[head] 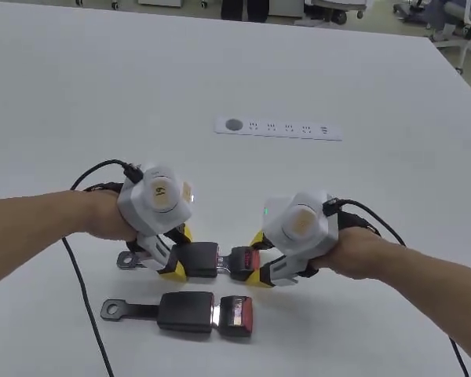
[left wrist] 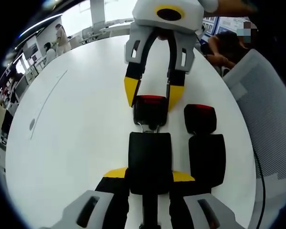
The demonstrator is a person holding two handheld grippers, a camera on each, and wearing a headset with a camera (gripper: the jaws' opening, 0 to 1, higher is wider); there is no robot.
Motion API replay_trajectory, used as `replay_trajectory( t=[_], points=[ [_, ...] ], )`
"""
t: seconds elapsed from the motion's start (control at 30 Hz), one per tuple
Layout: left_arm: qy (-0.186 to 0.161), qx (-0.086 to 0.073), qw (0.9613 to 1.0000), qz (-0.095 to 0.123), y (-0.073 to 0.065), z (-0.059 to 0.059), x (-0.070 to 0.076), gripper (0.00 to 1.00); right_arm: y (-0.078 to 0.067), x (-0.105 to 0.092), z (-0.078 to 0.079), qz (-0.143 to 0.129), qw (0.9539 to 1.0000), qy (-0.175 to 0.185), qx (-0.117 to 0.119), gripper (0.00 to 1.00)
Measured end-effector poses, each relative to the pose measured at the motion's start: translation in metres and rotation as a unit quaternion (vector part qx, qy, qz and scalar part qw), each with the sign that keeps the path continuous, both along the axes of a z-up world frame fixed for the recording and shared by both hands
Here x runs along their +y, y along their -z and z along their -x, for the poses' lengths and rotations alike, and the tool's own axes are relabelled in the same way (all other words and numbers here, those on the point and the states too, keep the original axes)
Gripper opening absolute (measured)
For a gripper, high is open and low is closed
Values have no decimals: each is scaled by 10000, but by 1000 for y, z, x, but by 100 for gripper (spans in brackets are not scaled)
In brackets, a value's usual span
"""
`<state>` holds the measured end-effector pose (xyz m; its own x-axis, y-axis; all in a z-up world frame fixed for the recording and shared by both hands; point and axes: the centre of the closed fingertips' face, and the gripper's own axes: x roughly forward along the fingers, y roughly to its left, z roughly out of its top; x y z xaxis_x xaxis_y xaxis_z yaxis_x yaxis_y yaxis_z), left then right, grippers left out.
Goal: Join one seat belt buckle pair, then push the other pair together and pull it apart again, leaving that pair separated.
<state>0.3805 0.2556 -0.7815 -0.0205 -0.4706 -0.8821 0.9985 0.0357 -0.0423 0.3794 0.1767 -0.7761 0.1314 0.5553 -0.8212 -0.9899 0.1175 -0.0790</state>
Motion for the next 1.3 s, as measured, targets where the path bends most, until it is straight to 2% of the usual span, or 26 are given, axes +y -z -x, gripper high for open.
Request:
replay_trajectory(
  t=[0.13, 0.43, 0.6, 0.7, 0.77, 0.9, 1.0, 1.3],
  points=[
    [0, -2, 10000, -3, -1, 0, 0, 32, 1, 10, -1, -36, 10000, 4, 5, 28],
    [9, -17, 10000, -8, -1, 0, 1, 32, 0, 10, 2, 25, 10000, -7, 16, 28],
    [76, -36, 10000, -50, -2, 2, -1, 32, 0, 13, -3, 69, 9999, -79, -17, 28],
    [107, -41, 9999, -43, -2, 1, -1, 32, 1, 13, 1, 130, 9998, -147, -23, 28],
    [121, -47, 9999, -44, -2, 0, -1, 31, 2, 12, -4, 145, 9998, -153, -16, 28],
    [111, -48, 9999, -42, -3, 1, -2, 32, 0, 13, 1, 157, 9997, -194, -49, 28],
    [95, -49, 9999, -46, -4, 1, -3, 32, 0, 13, -3, 169, 9997, -163, -41, 28],
    [88, -34, 9999, -71, -3, 0, -2, 32, -2, 12, 0, 171, 9998, -117, -32, 28]
  ],
)
